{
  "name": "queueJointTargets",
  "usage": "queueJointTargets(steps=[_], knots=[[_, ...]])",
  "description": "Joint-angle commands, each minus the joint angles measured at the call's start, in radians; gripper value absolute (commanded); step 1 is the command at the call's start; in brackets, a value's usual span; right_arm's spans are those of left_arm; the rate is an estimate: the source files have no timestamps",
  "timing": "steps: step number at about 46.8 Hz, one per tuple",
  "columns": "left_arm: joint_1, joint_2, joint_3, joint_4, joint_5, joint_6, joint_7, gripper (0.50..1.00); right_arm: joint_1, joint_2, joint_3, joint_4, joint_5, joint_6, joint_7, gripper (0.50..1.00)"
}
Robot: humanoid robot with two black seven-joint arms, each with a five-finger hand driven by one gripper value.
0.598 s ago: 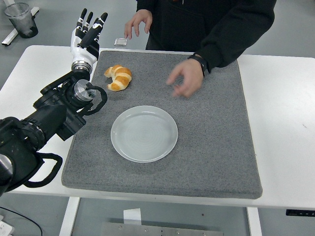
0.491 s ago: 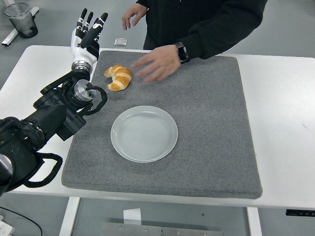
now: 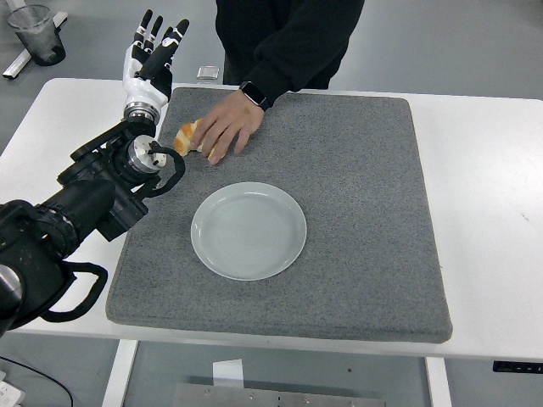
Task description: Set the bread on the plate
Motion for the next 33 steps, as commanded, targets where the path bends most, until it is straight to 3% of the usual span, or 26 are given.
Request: queueJointTargets(steps=[1,33], knots=[[0.0,0.0,0.0,0.002,0.0,0.001,0.0,1.0,0.0,0.0,0.0,0.0,-0.001,-0.002,0.0,0.932],[-0.003,0.0,0.002,0.002,0.008,0.001,0.0,1.0,0.0,0.0,0.0,0.0,-0.001,-0.002,0.0,0.932]])
